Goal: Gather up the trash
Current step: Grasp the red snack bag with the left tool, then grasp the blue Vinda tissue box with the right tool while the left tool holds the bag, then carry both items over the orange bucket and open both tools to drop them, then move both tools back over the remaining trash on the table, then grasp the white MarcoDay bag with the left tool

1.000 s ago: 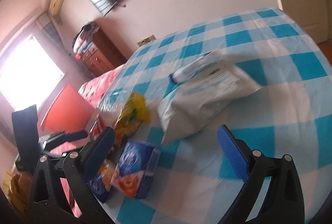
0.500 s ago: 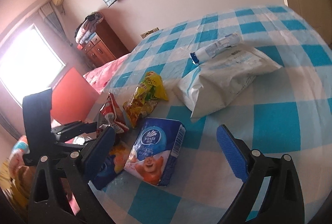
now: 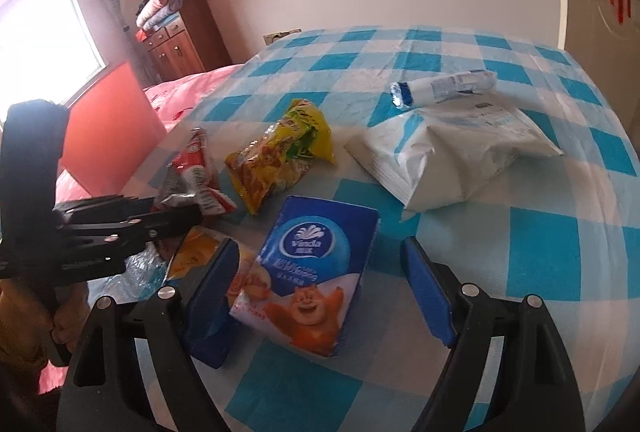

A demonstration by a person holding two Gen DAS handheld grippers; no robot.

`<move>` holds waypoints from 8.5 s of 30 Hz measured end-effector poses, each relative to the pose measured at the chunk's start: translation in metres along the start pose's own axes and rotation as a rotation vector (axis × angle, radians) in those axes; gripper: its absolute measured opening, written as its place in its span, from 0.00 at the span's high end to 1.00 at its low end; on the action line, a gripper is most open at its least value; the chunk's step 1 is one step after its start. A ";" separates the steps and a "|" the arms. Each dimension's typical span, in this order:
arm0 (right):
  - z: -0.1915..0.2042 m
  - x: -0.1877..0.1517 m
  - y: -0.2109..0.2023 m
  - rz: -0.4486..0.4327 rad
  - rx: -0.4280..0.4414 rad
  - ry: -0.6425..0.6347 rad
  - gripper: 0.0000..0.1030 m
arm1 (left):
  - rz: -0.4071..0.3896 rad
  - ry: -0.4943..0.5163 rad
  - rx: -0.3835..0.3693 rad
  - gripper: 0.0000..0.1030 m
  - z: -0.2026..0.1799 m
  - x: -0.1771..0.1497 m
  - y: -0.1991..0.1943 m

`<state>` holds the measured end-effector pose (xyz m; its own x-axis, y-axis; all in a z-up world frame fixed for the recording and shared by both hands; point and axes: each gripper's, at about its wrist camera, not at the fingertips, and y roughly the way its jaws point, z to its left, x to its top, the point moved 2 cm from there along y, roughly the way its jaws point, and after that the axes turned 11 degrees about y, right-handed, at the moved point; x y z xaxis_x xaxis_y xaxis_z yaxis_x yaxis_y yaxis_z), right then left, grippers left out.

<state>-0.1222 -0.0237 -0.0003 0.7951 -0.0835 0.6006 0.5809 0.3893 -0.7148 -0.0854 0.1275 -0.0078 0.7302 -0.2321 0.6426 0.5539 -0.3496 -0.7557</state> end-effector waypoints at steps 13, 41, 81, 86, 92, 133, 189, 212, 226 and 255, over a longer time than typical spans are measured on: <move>-0.003 0.002 0.003 -0.020 -0.076 0.007 0.31 | -0.030 -0.092 0.017 0.61 0.029 -0.024 -0.024; 0.017 -0.003 0.016 0.027 -0.214 -0.117 0.23 | -0.050 -0.165 0.053 0.60 0.043 -0.026 -0.034; 0.182 0.102 -0.024 -0.032 0.135 -0.224 0.47 | -0.420 -0.250 0.236 0.60 0.115 0.030 -0.191; 0.247 0.125 -0.013 -0.034 0.249 -0.300 0.47 | -0.455 -0.337 0.374 0.60 0.157 0.021 -0.223; 0.313 0.140 0.009 -0.037 0.341 -0.366 0.46 | -0.443 -0.452 0.462 0.60 0.196 0.007 -0.231; 0.189 0.105 0.002 -0.126 0.174 -0.097 0.08 | -0.493 -0.287 0.497 0.04 0.116 0.025 -0.222; -0.010 0.040 -0.070 -0.214 -0.028 0.142 0.08 | -0.239 -0.061 0.288 0.04 -0.035 0.031 -0.091; -0.096 0.018 -0.066 -0.157 -0.065 0.294 0.08 | -0.053 0.188 -0.093 0.04 -0.093 0.147 0.045; -0.117 0.020 -0.056 -0.136 -0.033 0.329 0.08 | 0.046 0.280 -0.120 0.04 -0.108 0.183 0.119; -0.111 0.040 -0.027 -0.055 0.016 0.342 0.08 | 0.121 0.151 -0.118 0.35 -0.093 0.186 0.150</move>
<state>-0.0867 -0.1399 0.0037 0.7765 -0.4061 0.4818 0.6240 0.3898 -0.6772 0.0962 -0.0526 0.0100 0.7155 -0.4087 0.5666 0.4091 -0.4124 -0.8140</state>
